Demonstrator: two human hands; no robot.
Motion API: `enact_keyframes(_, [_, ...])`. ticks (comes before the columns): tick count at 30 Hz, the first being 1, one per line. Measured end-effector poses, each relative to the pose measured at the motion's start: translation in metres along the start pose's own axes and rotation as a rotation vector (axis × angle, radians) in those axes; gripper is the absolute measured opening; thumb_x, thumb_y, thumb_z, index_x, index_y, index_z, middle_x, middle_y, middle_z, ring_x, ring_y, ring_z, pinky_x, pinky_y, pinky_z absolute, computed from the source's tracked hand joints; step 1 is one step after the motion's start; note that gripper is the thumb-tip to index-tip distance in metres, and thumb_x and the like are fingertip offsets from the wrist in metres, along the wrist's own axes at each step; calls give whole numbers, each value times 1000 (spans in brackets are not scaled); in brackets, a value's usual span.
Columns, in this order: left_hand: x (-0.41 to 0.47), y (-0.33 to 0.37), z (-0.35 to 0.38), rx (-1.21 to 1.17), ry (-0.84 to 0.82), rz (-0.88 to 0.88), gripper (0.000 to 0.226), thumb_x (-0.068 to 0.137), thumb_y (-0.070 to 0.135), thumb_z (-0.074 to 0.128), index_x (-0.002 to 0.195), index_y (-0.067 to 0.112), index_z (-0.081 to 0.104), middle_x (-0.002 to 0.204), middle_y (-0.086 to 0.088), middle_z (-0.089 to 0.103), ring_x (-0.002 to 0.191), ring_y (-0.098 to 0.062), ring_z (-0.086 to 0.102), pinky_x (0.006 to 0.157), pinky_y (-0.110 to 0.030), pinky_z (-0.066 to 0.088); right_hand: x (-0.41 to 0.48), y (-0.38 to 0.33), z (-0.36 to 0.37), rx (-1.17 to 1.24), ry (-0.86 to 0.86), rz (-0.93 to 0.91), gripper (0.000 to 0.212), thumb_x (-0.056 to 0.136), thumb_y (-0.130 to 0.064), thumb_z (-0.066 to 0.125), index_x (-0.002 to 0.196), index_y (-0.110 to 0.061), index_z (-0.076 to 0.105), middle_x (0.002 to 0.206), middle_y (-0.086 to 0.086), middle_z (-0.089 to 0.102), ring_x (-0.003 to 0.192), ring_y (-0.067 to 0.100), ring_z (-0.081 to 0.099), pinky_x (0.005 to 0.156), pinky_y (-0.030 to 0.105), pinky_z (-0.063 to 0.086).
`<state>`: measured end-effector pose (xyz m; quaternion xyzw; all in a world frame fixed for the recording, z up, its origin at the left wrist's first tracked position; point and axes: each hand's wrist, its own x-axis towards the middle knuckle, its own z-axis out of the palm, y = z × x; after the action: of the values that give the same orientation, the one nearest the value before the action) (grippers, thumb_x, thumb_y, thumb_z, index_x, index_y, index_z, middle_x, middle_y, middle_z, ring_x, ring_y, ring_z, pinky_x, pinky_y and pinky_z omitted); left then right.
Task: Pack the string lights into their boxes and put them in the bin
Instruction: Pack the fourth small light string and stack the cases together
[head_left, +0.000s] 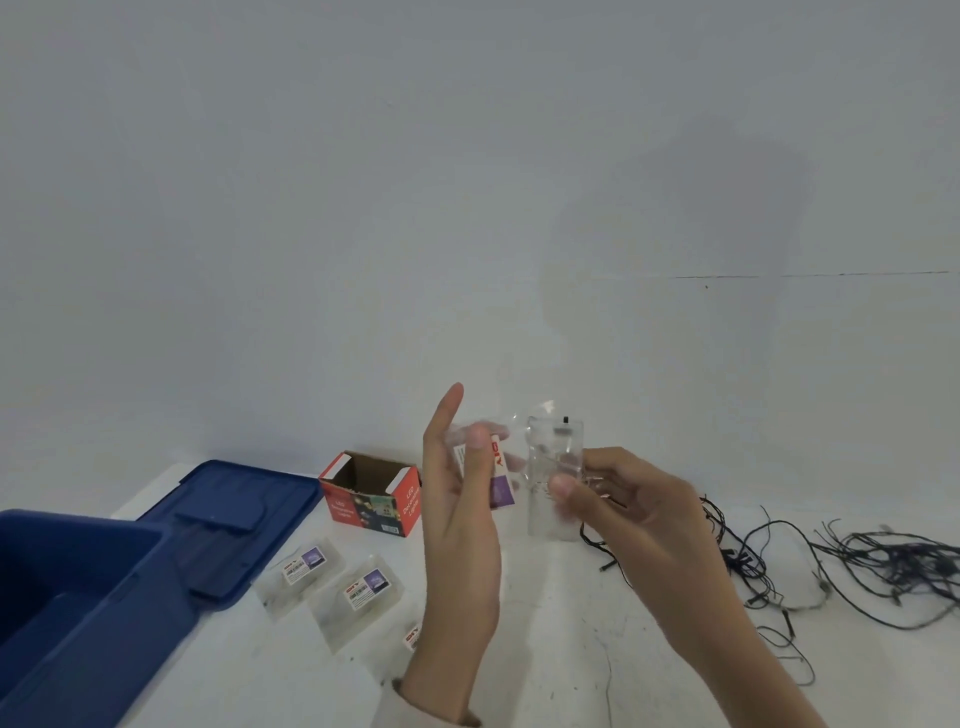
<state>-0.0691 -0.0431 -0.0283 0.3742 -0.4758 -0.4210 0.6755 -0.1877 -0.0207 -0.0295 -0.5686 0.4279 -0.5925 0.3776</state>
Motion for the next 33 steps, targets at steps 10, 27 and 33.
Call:
enact_keyframes(10, [3,2,7,-46,26,-110,38,84,48,46,122,48,51,127,7,58,111,-10,61,99,-37,47,-5,10,16,-212,22,-150,46,85,-56,35,125,-42,52,88,-16,53,77,5,53,66,9,38])
enact_keyframes(27, [-4,-5,1,-59,69,-287,39,82,49,48,121,43,51,130,3,56,111,-16,61,100,-42,46,1,17,7,-252,-56,-159,31,79,-27,57,108,-38,60,85,-15,63,83,6,62,75,8,45])
enact_keyframes(33, [-4,-6,-1,-93,78,-288,43,79,49,49,121,41,52,133,1,55,114,-15,59,103,-45,43,0,15,12,-344,40,-286,20,81,-39,54,98,-39,63,87,-13,63,84,8,62,70,10,46])
